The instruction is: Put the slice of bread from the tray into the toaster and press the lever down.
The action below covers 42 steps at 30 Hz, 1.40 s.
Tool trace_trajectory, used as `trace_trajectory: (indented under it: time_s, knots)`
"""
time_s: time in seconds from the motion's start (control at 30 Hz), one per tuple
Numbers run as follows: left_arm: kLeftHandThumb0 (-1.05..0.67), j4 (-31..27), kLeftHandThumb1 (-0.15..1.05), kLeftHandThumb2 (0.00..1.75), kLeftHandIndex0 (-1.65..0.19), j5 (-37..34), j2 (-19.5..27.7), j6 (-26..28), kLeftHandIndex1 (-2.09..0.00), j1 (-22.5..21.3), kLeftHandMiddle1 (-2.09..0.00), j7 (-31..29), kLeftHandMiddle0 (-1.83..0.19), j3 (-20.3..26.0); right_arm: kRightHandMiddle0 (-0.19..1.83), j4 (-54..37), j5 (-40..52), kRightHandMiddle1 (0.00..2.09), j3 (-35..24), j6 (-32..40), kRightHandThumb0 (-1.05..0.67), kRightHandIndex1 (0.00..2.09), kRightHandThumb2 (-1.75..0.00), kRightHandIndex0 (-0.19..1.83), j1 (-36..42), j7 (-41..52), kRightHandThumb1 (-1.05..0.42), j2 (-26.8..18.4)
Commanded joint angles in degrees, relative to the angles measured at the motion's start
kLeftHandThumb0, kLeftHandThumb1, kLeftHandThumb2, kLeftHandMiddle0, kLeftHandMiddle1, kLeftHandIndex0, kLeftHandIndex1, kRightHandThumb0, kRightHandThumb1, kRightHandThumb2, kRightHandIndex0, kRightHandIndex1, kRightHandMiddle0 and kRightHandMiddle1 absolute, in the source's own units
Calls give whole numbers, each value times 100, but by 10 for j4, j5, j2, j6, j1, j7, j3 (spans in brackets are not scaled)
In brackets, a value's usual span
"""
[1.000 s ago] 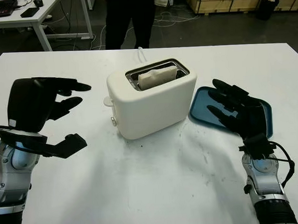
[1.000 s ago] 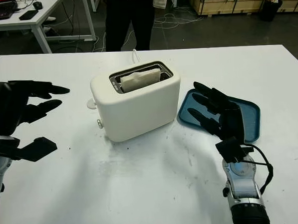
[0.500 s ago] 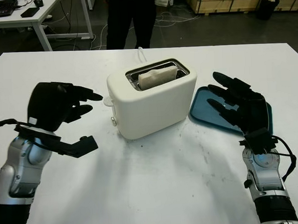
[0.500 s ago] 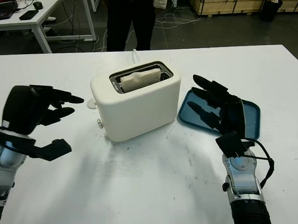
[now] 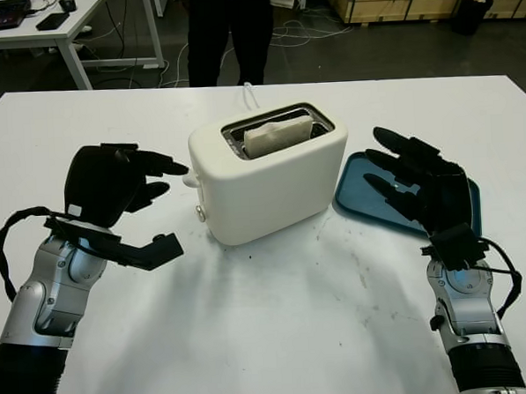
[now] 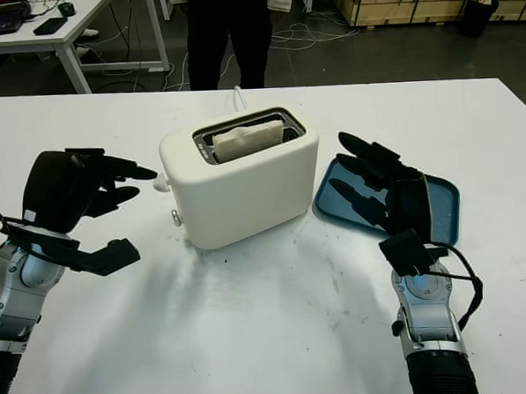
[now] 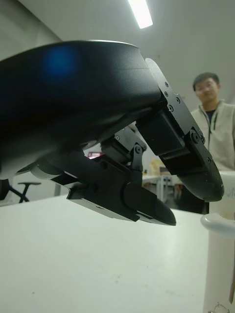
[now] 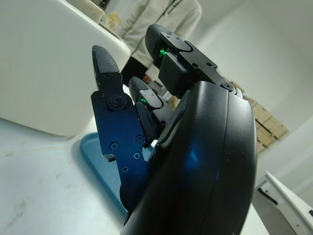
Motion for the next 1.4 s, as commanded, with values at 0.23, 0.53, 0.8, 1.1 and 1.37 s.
trace_trajectory:
  time_s: [0.23,0.53,0.8,1.1,1.37]
  knots:
    - [3,13,68,0,-129,3,0,-7,-1,-22,-128,6,-96,-13,76,2,-5,0,1,-1,-39,0,0,85,0,0,-89,-1]
    - [4,22,67,0,-133,6,-6,-1,-2,-36,-111,-1,-104,-30,75,-5,-1,0,0,6,-41,0,0,84,7,2,-89,0]
    - [0,30,65,1,-139,11,-13,4,-4,-40,-101,4,-113,-38,75,2,-1,0,-1,1,-39,0,0,85,7,2,-89,-1]
    - [-10,41,74,3,-141,23,-13,12,-4,-43,-98,11,-117,-46,74,1,1,0,-3,-3,-38,0,0,83,10,2,-91,-1]
    - [-6,56,76,2,-139,19,-16,16,-3,-48,-97,15,-114,-53,74,5,1,0,-3,-10,-35,0,0,82,10,6,-91,-4]
